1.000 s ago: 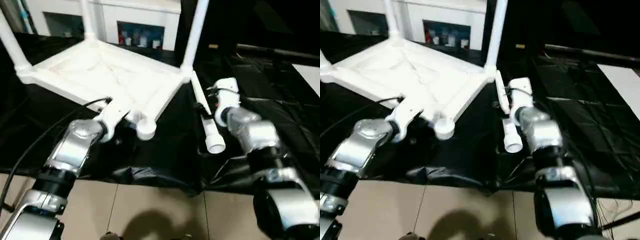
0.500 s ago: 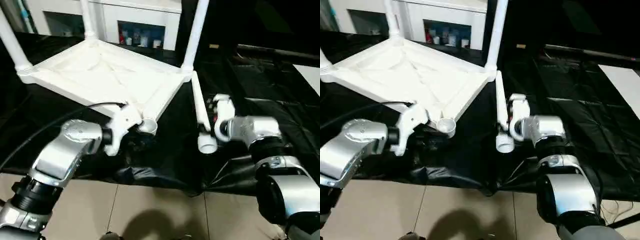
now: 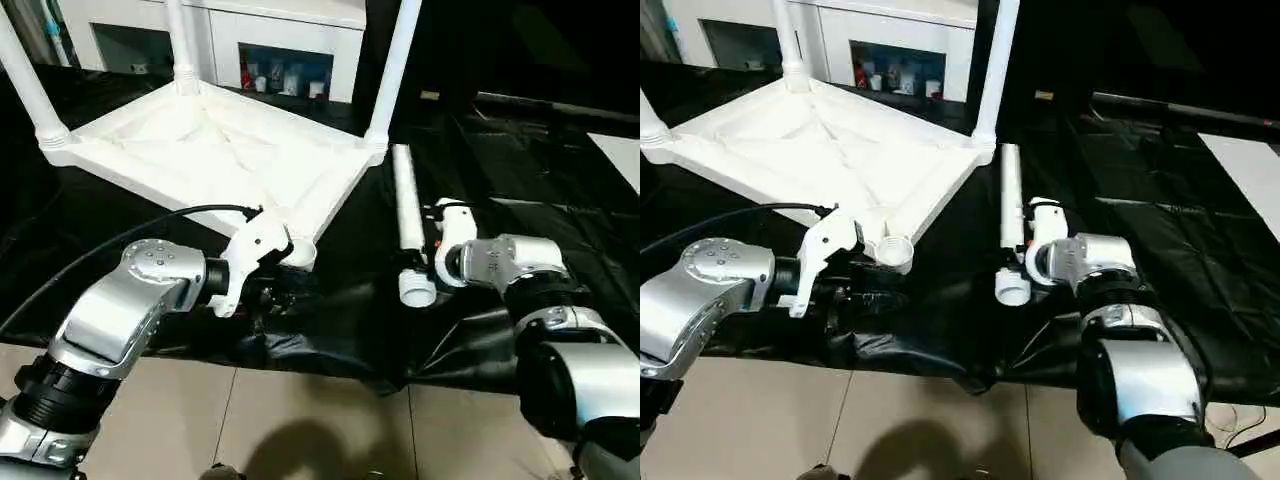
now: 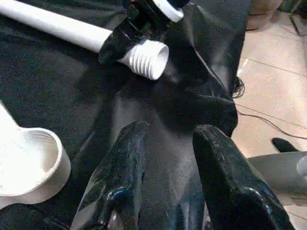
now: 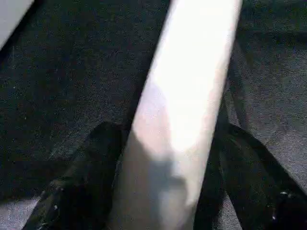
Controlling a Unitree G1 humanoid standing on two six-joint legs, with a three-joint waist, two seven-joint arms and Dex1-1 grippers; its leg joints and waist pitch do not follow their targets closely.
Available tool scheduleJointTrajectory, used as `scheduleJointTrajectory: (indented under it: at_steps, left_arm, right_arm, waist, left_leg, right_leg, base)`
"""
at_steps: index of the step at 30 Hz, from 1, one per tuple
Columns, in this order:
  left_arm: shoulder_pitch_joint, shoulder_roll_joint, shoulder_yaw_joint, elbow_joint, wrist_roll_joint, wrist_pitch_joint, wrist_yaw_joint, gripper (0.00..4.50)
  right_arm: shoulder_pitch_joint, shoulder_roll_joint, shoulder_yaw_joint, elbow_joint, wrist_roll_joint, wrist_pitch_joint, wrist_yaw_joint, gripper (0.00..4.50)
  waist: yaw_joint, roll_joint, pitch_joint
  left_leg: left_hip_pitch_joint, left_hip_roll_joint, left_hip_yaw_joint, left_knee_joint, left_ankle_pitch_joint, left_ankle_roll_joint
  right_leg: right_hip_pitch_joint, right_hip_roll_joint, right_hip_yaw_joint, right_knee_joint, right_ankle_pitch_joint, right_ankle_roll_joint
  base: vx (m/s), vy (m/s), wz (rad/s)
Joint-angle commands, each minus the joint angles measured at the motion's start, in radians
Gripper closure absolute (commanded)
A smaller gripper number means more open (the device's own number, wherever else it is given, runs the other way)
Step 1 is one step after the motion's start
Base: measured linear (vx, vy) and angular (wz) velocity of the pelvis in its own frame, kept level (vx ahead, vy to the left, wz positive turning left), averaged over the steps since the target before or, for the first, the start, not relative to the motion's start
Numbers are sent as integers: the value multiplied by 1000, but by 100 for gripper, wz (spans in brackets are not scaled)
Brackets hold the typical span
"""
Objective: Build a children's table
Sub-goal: Pick table leg
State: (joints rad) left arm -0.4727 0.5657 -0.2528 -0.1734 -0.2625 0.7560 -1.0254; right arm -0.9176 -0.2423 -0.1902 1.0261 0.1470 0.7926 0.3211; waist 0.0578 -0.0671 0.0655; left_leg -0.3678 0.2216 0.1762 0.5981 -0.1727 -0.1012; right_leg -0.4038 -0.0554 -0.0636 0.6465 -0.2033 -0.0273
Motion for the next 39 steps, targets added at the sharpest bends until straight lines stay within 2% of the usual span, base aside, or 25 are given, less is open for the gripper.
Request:
scheduleJointTrajectory:
  at_steps: [1, 3, 5, 6, 9, 11, 13, 14, 16, 17, 18, 19, 20, 21, 22, 23, 24, 25, 27, 29, 30, 32, 36, 38, 39]
  left_arm:
    - [-21, -14, 2, 10, 8, 2, 16, 230]
    - [-28, -26, 1, 19, 22, -12, 38, 229]
    - [-29, -54, 12, 31, 32, -31, 82, 204]
    - [-16, -99, 35, 43, 50, -99, 148, 190]
    - [0, -141, 54, 47, 63, -127, 223, 186]
    - [15, -160, 65, 42, 74, -144, 269, 150]
    - [28, -175, 75, 37, 84, -166, 303, 140]
    - [38, -198, 92, 51, 96, -201, 347, 140]
    - [38, -204, 101, 67, 87, -194, 348, 102]
    - [42, -205, 105, 70, 79, -196, 340, 101]
    - [36, -217, 117, 89, 87, -200, 368, 101]
    - [36, -217, 117, 89, 87, -200, 368, 94]
    - [24, -248, 138, 121, 92, -213, 418, 80]
    - [3, -270, 155, 143, 88, -140, 459, 80]
    - [-31, -264, 130, 168, 101, -37, 466, 66]
    - [-58, -260, 104, 188, 103, 33, 456, 58]
    - [-82, -295, 118, 221, 65, 19, 446, 58]
    - [-94, -322, 144, 237, 38, -19, 448, 51]
    - [-127, -378, 203, 267, -20, -72, 461, 41]
    - [-173, -417, 253, 282, -81, -86, 465, 17]
    - [-193, -432, 273, 287, -111, -70, 464, 15]
    - [-233, -450, 303, 291, -166, -32, 449, 3]
    - [-302, -482, 388, 282, -305, 118, 400, 0]
    - [-317, -486, 407, 288, -328, 154, 392, 0]
    - [-322, -486, 412, 288, -338, 168, 384, 0]
  right_arm:
    - [2, -18, -7, 35, -7, -5, -26, 165]
    - [3, -22, -13, 47, -3, -21, -30, 168]
    - [9, -22, -24, 58, 5, -50, -44, 189]
    - [15, -22, -28, 67, 7, -74, -54, 200]
    - [21, -23, -38, 76, 9, -97, -67, 217]
    - [28, -17, -56, 77, 17, -119, -88, 235]
    - [30, -13, -68, 75, 24, -132, -103, 246]
    - [35, -3, -96, 54, 43, -165, -124, 246]
    - [46, 3, -110, 20, 52, -214, -132, 256]
    - [50, 6, -110, 11, 54, -240, -133, 257]
    - [60, 13, -125, -12, 68, -293, -138, 257]
    - [60, 13, -125, -12, 68, -293, -138, 258]
    - [80, 20, -140, -60, 86, -350, -110, 259]
    - [101, 26, -154, -109, 104, -389, -87, 259]
    - [125, 31, -168, -170, 124, -399, -62, 261]
    - [148, 34, -175, -225, 139, -395, -39, 261]
    - [194, 41, -184, -333, 172, -410, 13, 261]
    - [213, 41, -190, -378, 196, -398, 47, 262]
    - [251, 35, -202, -461, 246, -391, 128, 263]
    - [296, 20, -199, -542, 303, -356, 227, 264]
    - [313, 14, -200, -570, 327, -345, 265, 264]
    - [347, 9, -212, -627, 384, -318, 323, 264]
    - [419, 14, -181, -784, 492, -255, 418, 264]
    - [433, 24, -175, -828, 522, -229, 432, 264]
    - [438, 30, -167, -848, 536, -214, 441, 264]
  waist:
    - [-3, 15, -71]
    - [0, 21, -71]
    - [2, 22, -73]
    - [2, 23, -74]
    - [5, 16, -74]
    - [5, 12, -74]
    - [5, 14, -73]
    - [4, 13, -73]
    - [1, 10, -74]
    - [2, 10, -73]
    - [0, 10, -75]
    - [-1, 11, -74]
    - [-2, 14, -75]
    - [-5, 12, -76]
    - [-2, 19, -78]
    - [-5, 15, -79]
    - [-2, 19, -80]
    - [1, 17, -80]
    - [4, 17, -85]
    - [4, 14, -83]
    - [8, 12, -86]
    - [9, 7, -83]
    - [14, 10, -77]
    - [13, 10, -74]
    - [12, 6, -74]
  left_leg:
    - [11, 4, 7, -60, -151, -63]
    - [12, 4, 7, -60, -160, -67]
    - [9, 5, 4, -60, -162, -69]
    - [9, 5, 4, -60, -165, -68]
    - [7, 5, 2, -60, -167, -61]
    - [8, 5, 3, -59, -171, -55]
    - [8, 6, 3, -59, -172, -53]
    - [8, 6, 3, -60, -174, -52]
    - [10, 6, 5, -58, -178, -49]
    - [10, 5, 5, -58, -180, -46]
    - [10, 5, 5, -58, -176, -44]
    - [9, 5, 6, -57, -174, -43]
    - [10, 5, 7, -56, -175, -39]
    - [10, 4, 10, -54, -171, -35]
    - [14, 6, 9, -53, -164, -33]
    - [11, 2, 9, -54, -143, -19]
    - [7, 1, 6, -55, -119, -10]
    - [9, 1, 8, -54, -112, -2]
    - [4, 3, 5, -53, -83, 18]
    - [1, -1, 6, -52, -82, 31]
    - [1, 3, 3, -52, -68, 53]
    - [0, -2, 7, -50, -81, 66]
    - [5, 1, 6, -53, -107, 60]
    - [4, 1, 5, -55, -118, 58]
    - [4, 2, 4, -55, -124, 55]
  right_leg:
    - [52, -62, 50, -78, -156, -157]
    - [50, -62, 50, -80, -156, -160]
    - [54, -63, 49, -77, -144, -161]
    - [55, -64, 48, -76, -139, -165]
    - [57, -65, 47, -79, -142, -168]
    - [55, -65, 47, -80, -153, -165]
    - [53, -65, 47, -80, -162, -159]
    - [53, -65, 46, -81, -169, -156]
    - [49, -63, 46, -84, -184, -144]
    - [48, -64, 46, -84, -189, -142]
    - [48, -64, 46, -83, -190, -141]
    - [48, -63, 47, -84, -185, -139]
    - [48, -62, 48, -85, -175, -138]
    - [49, -57, 49, -83, -151, -138]
    - [48, -58, 49, -78, -132, -140]
    - [50, -53, 49, -76, -105, -137]
    - [56, -55, 47, -75, -87, -139]
    - [57, -57, 49, -80, -71, -139]
    - [66, -59, 49, -72, 16, -177]
    - [70, -56, 48, -74, 34, -190]
    - [71, -60, 47, -69, 76, -216]
    - [74, -61, 47, -75, 45, -219]
    - [67, -63, 44, -88, -76, -207]
    - [65, -63, 42, -91, -108, -201]
    - [65, -63, 41, -93, -127, -196]
  base:
    - [0, 0, 0]
    - [0, 0, 0]
    - [0, 0, 0]
    - [0, 0, 0]
    - [0, 0, 0]
    - [0, 0, 0]
    - [0, 0, 0]
    - [0, 0, 0]
    - [0, 0, 0]
    - [0, 0, 0]
    - [0, 0, 0]
    - [0, 0, 0]
    - [0, 0, 0]
    - [0, 0, 0]
    - [0, 0, 0]
    - [0, 0, 0]
    - [0, 0, 0]
    - [0, 0, 0]
    - [0, 0, 0]
    - [0, 0, 0]
    - [0, 0, 0]
    - [0, 0, 0]
    - [0, 0, 0]
    - [0, 0, 0]
    - [0, 0, 0]
